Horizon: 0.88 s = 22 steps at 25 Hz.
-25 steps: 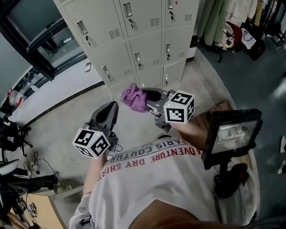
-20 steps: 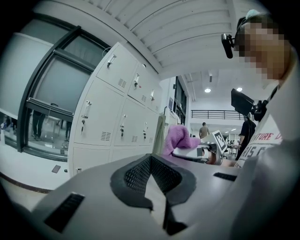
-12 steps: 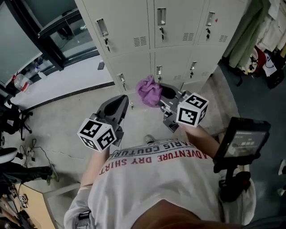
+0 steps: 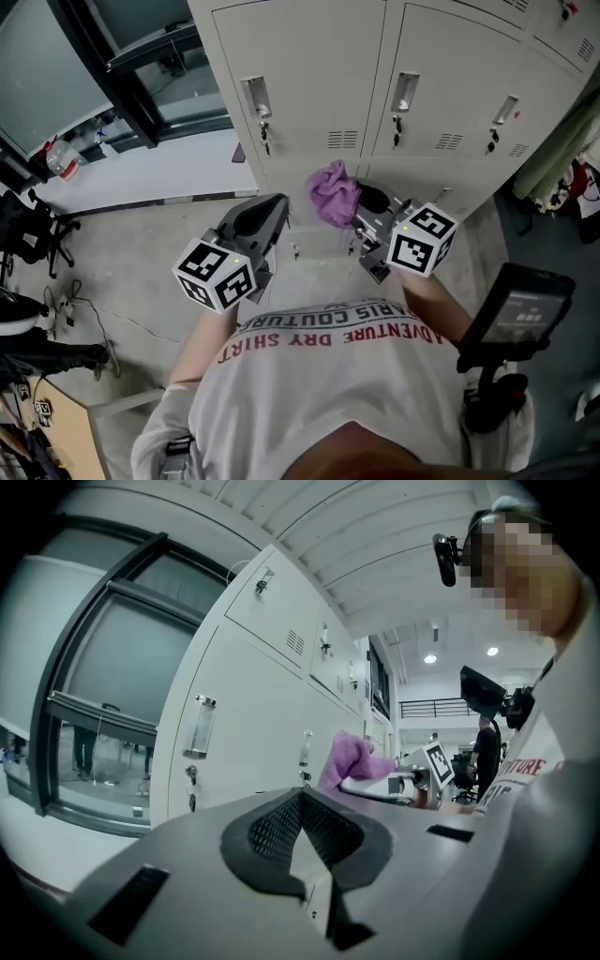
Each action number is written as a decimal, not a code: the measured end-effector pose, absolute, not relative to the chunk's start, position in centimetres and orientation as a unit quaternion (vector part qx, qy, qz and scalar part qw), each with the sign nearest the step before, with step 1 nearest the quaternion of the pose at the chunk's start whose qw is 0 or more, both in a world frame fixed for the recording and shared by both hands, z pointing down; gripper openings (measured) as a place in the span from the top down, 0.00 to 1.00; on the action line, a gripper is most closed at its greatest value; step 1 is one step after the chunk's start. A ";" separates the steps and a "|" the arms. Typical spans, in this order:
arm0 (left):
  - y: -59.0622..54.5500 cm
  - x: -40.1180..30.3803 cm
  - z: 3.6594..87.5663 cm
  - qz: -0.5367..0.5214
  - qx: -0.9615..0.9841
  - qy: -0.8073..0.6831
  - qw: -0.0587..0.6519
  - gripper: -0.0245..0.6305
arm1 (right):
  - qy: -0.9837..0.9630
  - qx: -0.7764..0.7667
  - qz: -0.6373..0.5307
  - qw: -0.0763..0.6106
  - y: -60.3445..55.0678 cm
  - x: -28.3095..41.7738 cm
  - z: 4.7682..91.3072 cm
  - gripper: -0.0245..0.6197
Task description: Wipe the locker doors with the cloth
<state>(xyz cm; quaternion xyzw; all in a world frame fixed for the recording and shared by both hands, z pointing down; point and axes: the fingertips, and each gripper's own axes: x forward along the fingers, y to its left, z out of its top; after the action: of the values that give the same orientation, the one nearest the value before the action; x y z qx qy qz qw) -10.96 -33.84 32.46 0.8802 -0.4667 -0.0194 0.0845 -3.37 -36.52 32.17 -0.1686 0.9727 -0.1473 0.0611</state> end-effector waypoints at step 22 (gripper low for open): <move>-36.4 -19.6 31.5 -0.019 0.882 -0.461 0.096 0.96 | 0.970 -0.214 -0.017 0.111 -42.4 -12.0 19.3 0.86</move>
<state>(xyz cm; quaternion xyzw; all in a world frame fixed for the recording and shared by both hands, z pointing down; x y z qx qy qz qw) -19.56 -36.45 31.50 0.8822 -0.4607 -0.0193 0.0958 -11.96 -42.43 19.32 -0.2144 0.9703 -0.0172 0.1109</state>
